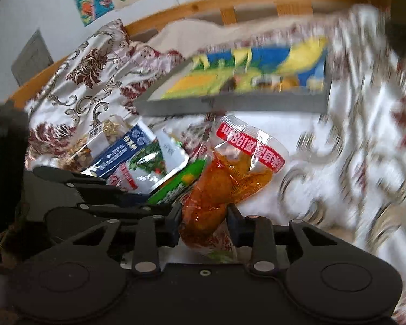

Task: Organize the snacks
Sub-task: 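Carry the green stick onto the tray with the left tool while the right tool lowers the orange bag there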

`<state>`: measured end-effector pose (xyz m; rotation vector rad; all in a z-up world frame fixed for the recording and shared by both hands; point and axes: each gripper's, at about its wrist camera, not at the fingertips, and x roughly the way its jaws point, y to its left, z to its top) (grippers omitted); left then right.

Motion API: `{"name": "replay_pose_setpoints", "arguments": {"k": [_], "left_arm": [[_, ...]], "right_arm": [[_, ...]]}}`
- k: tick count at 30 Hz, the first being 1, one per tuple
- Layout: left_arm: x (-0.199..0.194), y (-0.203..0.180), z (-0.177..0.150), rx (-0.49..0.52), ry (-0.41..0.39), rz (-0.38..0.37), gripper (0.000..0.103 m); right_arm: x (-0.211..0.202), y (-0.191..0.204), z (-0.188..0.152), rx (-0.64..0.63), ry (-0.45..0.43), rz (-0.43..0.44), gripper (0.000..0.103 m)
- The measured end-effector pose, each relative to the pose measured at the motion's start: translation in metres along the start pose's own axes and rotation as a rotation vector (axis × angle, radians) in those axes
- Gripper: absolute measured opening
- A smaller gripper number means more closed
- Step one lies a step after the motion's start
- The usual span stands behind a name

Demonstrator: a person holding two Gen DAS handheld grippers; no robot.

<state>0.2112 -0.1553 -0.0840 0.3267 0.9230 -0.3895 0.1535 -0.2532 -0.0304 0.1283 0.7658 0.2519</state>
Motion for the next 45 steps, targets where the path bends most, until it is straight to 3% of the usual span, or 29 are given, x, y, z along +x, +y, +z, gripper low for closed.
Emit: {"name": "replay_pose_setpoints", "arguments": {"k": [3,13,18,23,28,36,41,45], "left_arm": [[-0.005,-0.003,0.003,-0.021,-0.007,-0.027,0.018],[-0.031,-0.002,0.029,-0.029,-0.097,0.001,0.018],[-0.036,0.001,0.053,-0.033,-0.205,0.013,0.018],[-0.031,0.001,0.075,0.018,-0.316,0.071,0.018],[-0.02,0.01,0.1,-0.013,-0.394,0.088,0.018],[0.018,0.03,0.142,-0.107,-0.421,0.058,0.018],[0.05,0.037,0.16,-0.162,-0.4,0.057,0.018],[0.073,0.041,0.166,-0.201,-0.386,0.06,0.018]], "right_arm": [[-0.011,-0.005,0.004,-0.011,-0.063,-0.037,0.036],[-0.037,-0.039,0.021,0.059,-0.231,-0.136,0.036],[-0.031,-0.04,0.028,0.035,-0.301,-0.182,0.036],[-0.008,-0.049,0.033,0.042,-0.35,-0.159,0.036],[0.006,-0.06,0.043,0.017,-0.43,-0.157,0.036],[0.039,-0.079,0.076,-0.001,-0.518,-0.141,0.036],[0.064,-0.094,0.09,0.021,-0.506,-0.146,0.036],[0.09,-0.109,0.09,0.111,-0.459,-0.147,0.036]]}}
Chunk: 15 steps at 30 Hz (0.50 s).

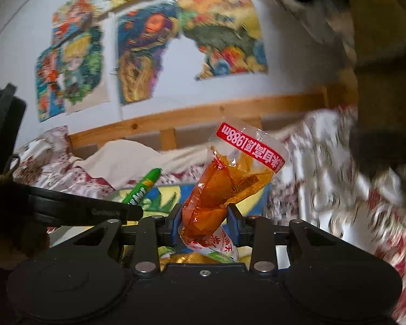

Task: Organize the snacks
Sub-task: 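Carry the green stick onto the tray with the left tool while the right tool lowers the orange bag there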

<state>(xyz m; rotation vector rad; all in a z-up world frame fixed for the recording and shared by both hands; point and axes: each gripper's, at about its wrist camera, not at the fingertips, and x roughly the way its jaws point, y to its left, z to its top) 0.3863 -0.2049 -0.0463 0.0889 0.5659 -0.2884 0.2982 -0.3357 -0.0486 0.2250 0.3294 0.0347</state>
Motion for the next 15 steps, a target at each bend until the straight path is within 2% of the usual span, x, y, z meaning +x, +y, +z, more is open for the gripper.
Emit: {"name": "replay_pose_setpoints", "arguments": {"k": [6,15], "left_arm": [[0.021,0.005,-0.007,-0.033,0.053,-0.012,0.018],[0.032,0.013,-0.013,-0.078,0.103,-0.015,0.019]], "right_arm": [[0.015,-0.001,-0.012,0.014,0.037,-0.01,0.036],[0.02,0.0,-0.013,0.014,0.063,-0.02,0.037]]}}
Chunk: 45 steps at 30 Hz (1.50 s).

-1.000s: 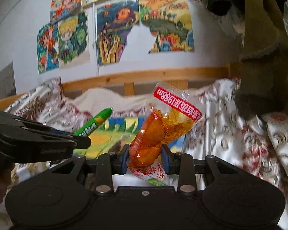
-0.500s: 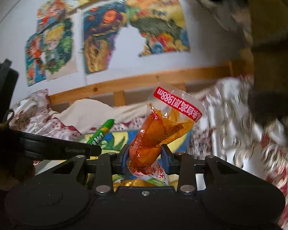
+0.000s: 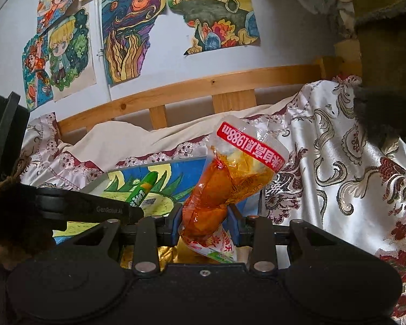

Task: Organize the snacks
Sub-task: 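Carry the green stick onto the tray with the left tool while the right tool lowers the orange bag there, then lift both open tools back from the tray toward the remaining snacks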

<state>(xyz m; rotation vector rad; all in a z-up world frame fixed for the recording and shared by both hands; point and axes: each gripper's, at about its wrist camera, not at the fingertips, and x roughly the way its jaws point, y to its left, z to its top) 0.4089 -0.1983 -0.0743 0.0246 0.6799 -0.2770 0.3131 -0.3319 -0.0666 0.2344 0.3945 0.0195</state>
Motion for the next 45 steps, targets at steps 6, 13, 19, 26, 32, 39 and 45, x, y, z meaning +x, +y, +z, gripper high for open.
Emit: {"name": "replay_pose_setpoints", "arguments": {"k": [6,13,19,26,32,39,45], "left_arm": [[0.001,0.001,-0.005,-0.011,0.004,0.02,0.019],[-0.016,0.011,-0.001,-0.054,-0.026,0.035,0.054],[-0.049,0.031,0.004,-0.114,-0.08,0.057,0.077],[-0.104,0.054,0.006,-0.169,-0.121,0.129,0.101],[-0.161,0.068,-0.008,-0.197,-0.195,0.196,0.102],[-0.226,0.075,-0.035,-0.207,-0.262,0.215,0.103],[-0.269,0.077,-0.057,-0.167,-0.295,0.223,0.103]], "right_arm": [[0.001,0.003,-0.001,-0.016,0.0,0.004,0.042],[-0.007,0.01,0.002,-0.052,-0.028,0.004,0.062],[-0.029,0.018,0.015,-0.08,-0.095,0.034,0.084],[-0.062,0.035,0.03,-0.097,-0.165,0.044,0.102],[-0.099,0.059,0.041,-0.195,-0.196,0.052,0.102],[-0.149,0.086,0.041,-0.294,-0.246,0.061,0.102],[-0.189,0.103,0.026,-0.325,-0.257,0.065,0.102]]}}
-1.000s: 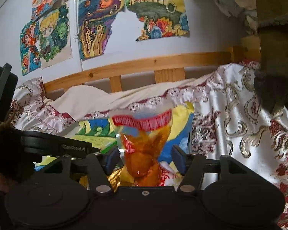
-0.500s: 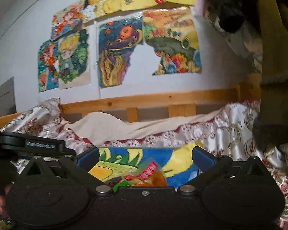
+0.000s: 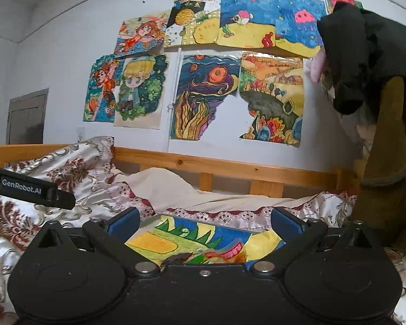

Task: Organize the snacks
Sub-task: 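Lift both open tools back from the tray toward the remaining snacks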

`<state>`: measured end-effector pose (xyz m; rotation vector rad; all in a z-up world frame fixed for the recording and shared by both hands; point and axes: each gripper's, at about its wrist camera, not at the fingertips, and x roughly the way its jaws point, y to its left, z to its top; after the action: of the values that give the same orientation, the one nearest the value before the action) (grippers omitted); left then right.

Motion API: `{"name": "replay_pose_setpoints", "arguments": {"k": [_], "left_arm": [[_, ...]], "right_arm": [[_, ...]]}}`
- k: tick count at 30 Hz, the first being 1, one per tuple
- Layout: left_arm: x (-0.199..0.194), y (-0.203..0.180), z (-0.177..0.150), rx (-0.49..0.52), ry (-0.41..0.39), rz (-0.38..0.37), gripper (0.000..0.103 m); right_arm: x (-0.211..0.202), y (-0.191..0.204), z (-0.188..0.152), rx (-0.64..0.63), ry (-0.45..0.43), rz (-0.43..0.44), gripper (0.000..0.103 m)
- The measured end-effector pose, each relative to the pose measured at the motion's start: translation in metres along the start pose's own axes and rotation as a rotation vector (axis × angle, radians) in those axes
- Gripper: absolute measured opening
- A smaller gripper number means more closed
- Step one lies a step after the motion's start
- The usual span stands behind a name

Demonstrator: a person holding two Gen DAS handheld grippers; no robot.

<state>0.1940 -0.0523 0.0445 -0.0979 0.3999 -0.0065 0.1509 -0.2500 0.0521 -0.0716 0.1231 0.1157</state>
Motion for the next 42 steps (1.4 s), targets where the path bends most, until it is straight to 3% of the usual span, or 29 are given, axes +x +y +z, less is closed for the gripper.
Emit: {"name": "replay_pose_setpoints", "arguments": {"k": [6,11,21,28,34,42], "left_arm": [[-0.033,0.02,-0.011,0.019,0.0,-0.014,0.103],[-0.053,0.042,-0.023,0.059,0.023,-0.026,0.103],[-0.093,0.085,-0.057,0.135,0.082,0.002,0.103],[-0.097,0.094,-0.08,0.181,0.111,-0.001,0.103],[-0.095,0.087,-0.092,0.255,0.122,-0.02,0.103],[-0.085,0.09,-0.091,0.257,0.137,-0.008,0.103]], "right_arm": [[-0.049,0.03,-0.004,-0.054,-0.064,0.009,0.102],[-0.08,0.057,-0.011,-0.069,-0.051,0.038,0.102],[-0.112,0.103,-0.025,-0.04,0.111,0.134,0.102],[-0.118,0.123,-0.034,-0.017,0.246,0.22,0.102],[-0.112,0.134,-0.053,-0.042,0.337,0.205,0.102],[-0.098,0.121,-0.064,0.036,0.405,0.154,0.102]]}}
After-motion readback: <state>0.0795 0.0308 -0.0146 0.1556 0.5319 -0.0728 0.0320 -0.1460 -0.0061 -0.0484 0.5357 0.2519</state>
